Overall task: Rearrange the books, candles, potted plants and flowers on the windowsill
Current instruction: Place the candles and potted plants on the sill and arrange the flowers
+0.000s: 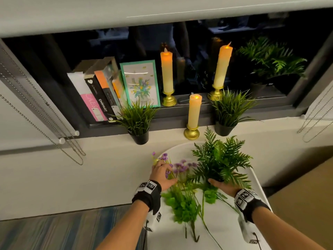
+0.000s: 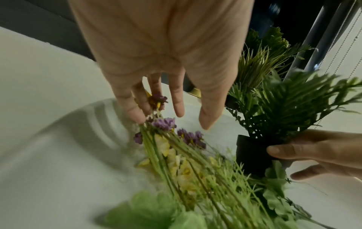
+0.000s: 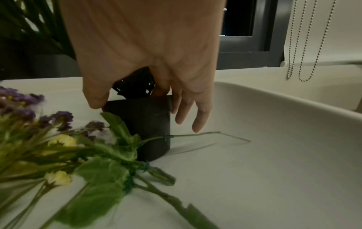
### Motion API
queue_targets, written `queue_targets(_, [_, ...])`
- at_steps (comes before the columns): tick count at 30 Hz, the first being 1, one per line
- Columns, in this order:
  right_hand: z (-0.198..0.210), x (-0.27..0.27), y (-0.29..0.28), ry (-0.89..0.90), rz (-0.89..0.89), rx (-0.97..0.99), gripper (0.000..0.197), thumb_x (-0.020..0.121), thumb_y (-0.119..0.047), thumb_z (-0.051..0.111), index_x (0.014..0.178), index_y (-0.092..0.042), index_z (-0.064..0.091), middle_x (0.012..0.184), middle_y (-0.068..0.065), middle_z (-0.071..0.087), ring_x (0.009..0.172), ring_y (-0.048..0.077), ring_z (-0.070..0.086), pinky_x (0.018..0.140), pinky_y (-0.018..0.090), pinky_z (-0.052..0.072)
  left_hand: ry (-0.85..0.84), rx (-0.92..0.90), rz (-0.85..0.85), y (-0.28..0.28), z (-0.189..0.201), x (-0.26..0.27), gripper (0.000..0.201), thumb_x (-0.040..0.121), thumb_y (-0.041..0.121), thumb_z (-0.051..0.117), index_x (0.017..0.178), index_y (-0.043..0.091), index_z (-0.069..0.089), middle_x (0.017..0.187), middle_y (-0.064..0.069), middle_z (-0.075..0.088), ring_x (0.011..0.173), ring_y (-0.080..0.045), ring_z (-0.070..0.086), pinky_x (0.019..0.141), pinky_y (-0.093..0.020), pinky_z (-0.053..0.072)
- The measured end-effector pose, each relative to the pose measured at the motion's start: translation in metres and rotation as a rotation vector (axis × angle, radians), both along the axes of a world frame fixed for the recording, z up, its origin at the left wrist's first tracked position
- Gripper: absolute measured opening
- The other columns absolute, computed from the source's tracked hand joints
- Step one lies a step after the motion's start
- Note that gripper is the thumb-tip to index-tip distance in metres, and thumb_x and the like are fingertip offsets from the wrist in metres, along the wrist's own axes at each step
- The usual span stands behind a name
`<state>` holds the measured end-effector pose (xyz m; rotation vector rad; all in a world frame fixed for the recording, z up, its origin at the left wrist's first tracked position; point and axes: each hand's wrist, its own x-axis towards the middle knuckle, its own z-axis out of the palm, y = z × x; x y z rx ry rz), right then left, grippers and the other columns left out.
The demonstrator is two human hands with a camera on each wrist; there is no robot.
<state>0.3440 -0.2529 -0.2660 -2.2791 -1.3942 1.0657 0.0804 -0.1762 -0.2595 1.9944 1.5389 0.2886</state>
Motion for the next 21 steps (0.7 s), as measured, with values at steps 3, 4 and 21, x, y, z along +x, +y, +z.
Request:
queue_targets(3, [0.002, 0.001, 0.002, 0.031, 0.019, -0.027, 0.073, 0.084, -0.049, 0.063, 0.142, -0.017, 0.034, 0.148, 0.01, 0.038, 0.137, 0.027, 0.035, 0.116, 0.039, 0.025, -0.041, -0.033, -0.024, -0.006, 0.0, 0.009, 0.032, 0.074, 0.024, 0.075, 0.103, 0.015, 0.062, 0.127, -0.002, 0.044, 0.123, -0.02, 0.044, 0.101, -0.022, 0.031])
queue_targets(4, [0.007, 0.0, 0.002, 0.041, 0.021, -0.032, 0.074, 0.084, -0.049, 0.063, 0.143, -0.016, 0.033, 0.149, 0.011, 0.037, 0.137, 0.028, 0.035, 0.115, 0.039, 0.025, -0.053, -0.043, -0.03, -0.008, 0.001, 0.013, 0.03, 0.076, 0.022, 0.073, 0.103, 0.015, 0.062, 0.129, -0.002, 0.043, 0.125, -0.02, 0.042, 0.104, -0.023, 0.031])
queue_targets(21, [0.013, 0.022, 0.013, -0.058, 0.338, -0.006, 0.091, 0.065, -0.064, 0.066, 0.142, -0.026, 0.038, 0.15, 0.005, 0.034, 0.137, 0.026, 0.031, 0.116, 0.043, 0.023, 0.015, -0.166, -0.153, -0.015, 0.037, 0.1, 0.049, 0.083, 0.004, 0.062, 0.13, 0.011, 0.051, 0.13, -0.008, 0.051, 0.117, -0.025, 0.053, 0.101, -0.036, 0.045])
